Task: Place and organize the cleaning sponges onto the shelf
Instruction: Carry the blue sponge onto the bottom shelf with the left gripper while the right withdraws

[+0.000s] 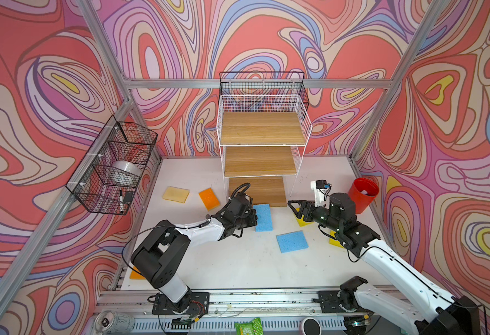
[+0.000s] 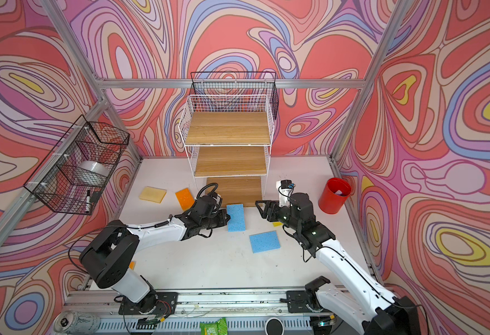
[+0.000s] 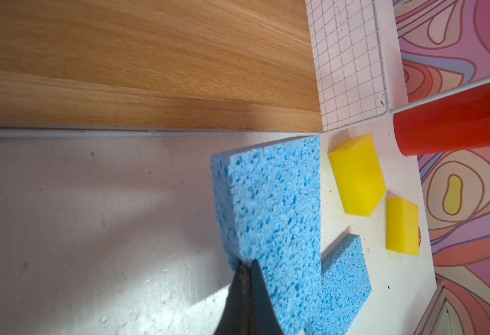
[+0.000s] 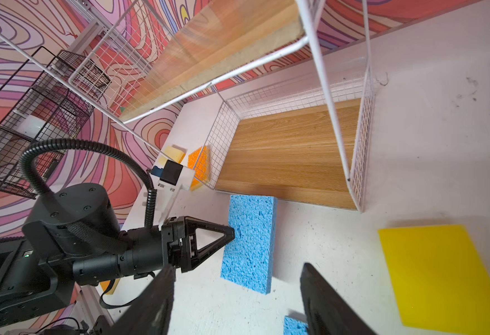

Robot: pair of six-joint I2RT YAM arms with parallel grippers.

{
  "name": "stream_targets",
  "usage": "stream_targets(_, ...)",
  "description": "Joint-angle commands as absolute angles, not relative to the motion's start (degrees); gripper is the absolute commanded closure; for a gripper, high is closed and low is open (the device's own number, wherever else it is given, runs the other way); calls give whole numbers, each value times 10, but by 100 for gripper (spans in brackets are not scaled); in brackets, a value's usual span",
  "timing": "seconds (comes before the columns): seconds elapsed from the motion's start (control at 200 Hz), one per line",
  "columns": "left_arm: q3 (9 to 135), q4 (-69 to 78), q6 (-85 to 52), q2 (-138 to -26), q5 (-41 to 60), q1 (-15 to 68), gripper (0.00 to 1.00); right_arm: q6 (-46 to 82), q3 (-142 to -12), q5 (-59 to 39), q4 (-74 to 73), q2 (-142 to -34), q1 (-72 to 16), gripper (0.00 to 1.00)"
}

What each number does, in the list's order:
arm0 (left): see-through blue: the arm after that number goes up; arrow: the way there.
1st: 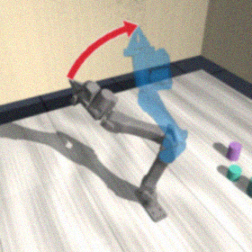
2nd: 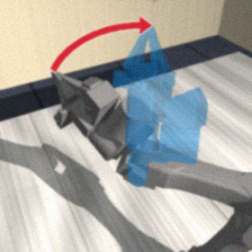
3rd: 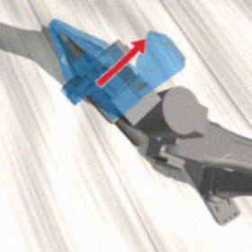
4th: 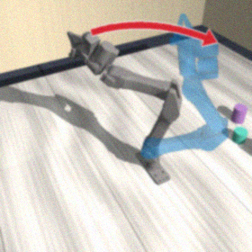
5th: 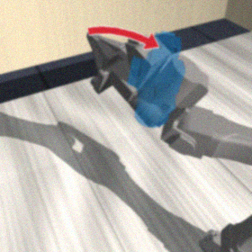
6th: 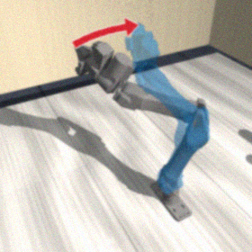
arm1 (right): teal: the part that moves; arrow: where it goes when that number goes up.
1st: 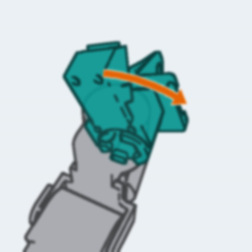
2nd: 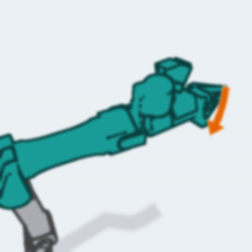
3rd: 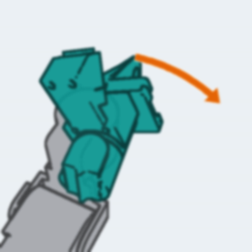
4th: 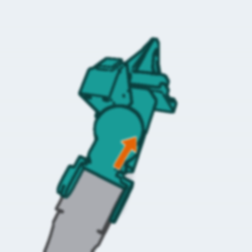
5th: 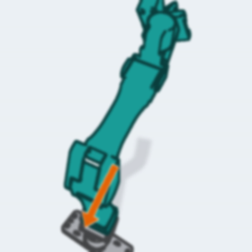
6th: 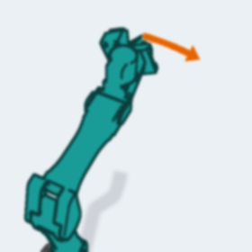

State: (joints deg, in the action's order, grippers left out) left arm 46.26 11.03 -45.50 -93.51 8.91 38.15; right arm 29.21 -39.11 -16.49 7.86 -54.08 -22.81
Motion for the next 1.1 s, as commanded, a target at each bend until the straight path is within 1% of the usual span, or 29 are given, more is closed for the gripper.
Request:
stream_targets(0.0, 485, 143, -453, -948, 66, 381, 100, 277, -380, -165, 109, -532, -222, 30)
stream_targets(0.255, 496, 206, -459, -996, 68, 381, 100, 255, -384, -155, 112, -498, -214, 30)
stream_targets(0.355, 507, 226, -459, -1014, 66, 381, 100, 250, -379, -147, 111, -485, -212, 28)
stream_targets(0.551, 517, 272, -470, -1044, 56, 381, 100, 247, -374, -154, 103, -484, -210, 28)
stream_targets(0.761, 545, 293, -480, -1084, 63, 381, 100, 228, -390, -158, 118, -483, -210, 27)
stream_targets(1.097, 591, 277, -468, -1120, 72, 369, 100, 223, -394, -165, 118, -484, -209, 27)
